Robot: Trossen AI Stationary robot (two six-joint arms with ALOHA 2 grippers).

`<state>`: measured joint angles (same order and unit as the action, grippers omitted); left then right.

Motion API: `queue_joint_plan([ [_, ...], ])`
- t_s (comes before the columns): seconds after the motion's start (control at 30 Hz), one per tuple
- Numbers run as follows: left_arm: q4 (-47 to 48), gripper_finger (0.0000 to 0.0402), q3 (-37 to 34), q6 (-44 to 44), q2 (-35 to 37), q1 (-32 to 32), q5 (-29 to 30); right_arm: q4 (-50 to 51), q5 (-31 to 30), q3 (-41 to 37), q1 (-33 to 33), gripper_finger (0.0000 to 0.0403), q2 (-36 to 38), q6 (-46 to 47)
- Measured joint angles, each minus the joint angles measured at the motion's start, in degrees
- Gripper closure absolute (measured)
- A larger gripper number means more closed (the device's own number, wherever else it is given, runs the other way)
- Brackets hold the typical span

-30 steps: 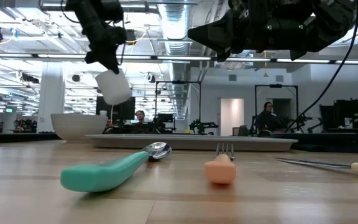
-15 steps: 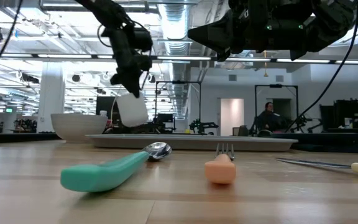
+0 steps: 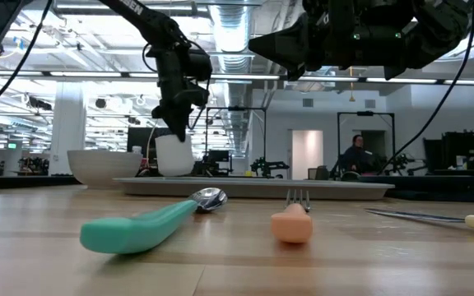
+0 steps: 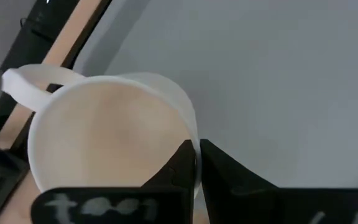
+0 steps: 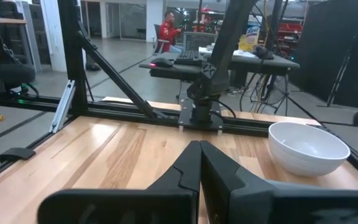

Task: Set up tray
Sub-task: Put the white mug on the top left of the gray serving tray

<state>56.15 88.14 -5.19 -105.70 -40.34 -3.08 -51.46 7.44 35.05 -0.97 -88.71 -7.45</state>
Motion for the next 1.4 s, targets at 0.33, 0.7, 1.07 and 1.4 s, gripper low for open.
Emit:
queue_joint_plan([
  [0.33,-0.64,0.0401,-0.02,-0.2,-0.62,1.75,0.99,0.0,0.02,0.0,0.0,0.0403,0.0,-0.08],
  [0.7,-1.25,0.0401,-0.17,-0.13,-2.43,2.2,3.98,-0.01,0.09,0.0,0.0,0.0403,0.0,-0.08],
  [1.07,-2.77,0.0401,-0.17,-0.09,-2.35,2.28,5.55,0.0,0.11,0.0,0.0,0.0403,0.0,-0.06],
  [1.4,-2.96,0.039,-0.17,0.0,-2.35,2.28,4.88,0.0,0.09,0.0,0.0,0.0403,0.0,-0.06],
])
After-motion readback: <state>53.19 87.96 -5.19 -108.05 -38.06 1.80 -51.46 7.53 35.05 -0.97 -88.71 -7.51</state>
